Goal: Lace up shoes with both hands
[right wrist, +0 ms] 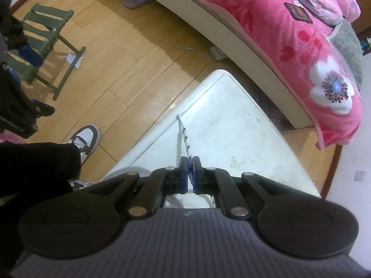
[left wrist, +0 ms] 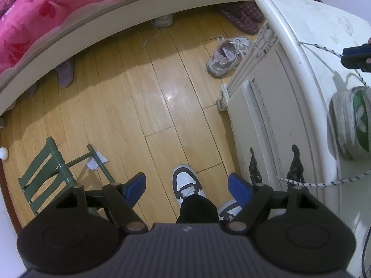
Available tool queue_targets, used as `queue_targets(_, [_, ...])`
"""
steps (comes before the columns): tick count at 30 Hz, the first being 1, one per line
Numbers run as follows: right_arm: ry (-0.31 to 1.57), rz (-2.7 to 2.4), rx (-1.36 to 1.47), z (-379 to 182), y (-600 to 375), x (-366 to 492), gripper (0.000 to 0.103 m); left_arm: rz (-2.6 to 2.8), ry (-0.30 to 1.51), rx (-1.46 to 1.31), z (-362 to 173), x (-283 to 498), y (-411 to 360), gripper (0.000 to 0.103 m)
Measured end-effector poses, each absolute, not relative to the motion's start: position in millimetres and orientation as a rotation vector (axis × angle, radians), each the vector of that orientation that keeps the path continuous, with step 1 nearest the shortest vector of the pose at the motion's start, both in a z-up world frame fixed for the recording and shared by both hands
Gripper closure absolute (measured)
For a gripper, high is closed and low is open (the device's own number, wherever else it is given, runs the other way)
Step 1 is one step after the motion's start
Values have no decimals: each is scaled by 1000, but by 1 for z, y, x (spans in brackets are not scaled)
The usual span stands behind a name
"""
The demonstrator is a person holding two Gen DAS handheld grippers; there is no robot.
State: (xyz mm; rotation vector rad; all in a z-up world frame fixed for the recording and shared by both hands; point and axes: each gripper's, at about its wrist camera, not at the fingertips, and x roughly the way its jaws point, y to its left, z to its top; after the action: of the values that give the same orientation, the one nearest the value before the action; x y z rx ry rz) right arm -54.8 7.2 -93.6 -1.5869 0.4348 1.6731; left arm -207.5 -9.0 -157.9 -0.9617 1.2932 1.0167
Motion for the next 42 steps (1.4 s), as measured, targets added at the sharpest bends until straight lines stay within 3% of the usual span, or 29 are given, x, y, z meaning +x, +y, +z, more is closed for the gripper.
queue_targets(13, [429, 1629, -1586, -96, 9, -49, 101, 1029, 1262, -983, -158, -217, -12, 25])
queue_targets(18, [443, 1607, -1572, -97, 14, -42, 101, 1059, 910, -1015, -128, -237, -14, 25])
queue_targets(20, [471, 1597, -1553, -98, 18, -37, 101, 1058, 853, -954, -119, -236, -15, 23])
queue_targets(26, [594, 1610, -1485, -99, 32, -24, 100, 1061, 787, -749, -104, -217, -22, 9])
queue_targets(35, [769, 1597, -1423, -103, 48, -9, 96, 1093, 778, -719, -101, -197, -20, 3])
queue_targets(42, [824, 1622, -1364, -98, 55, -4, 83, 1081, 812, -770, -108, -200, 0, 3])
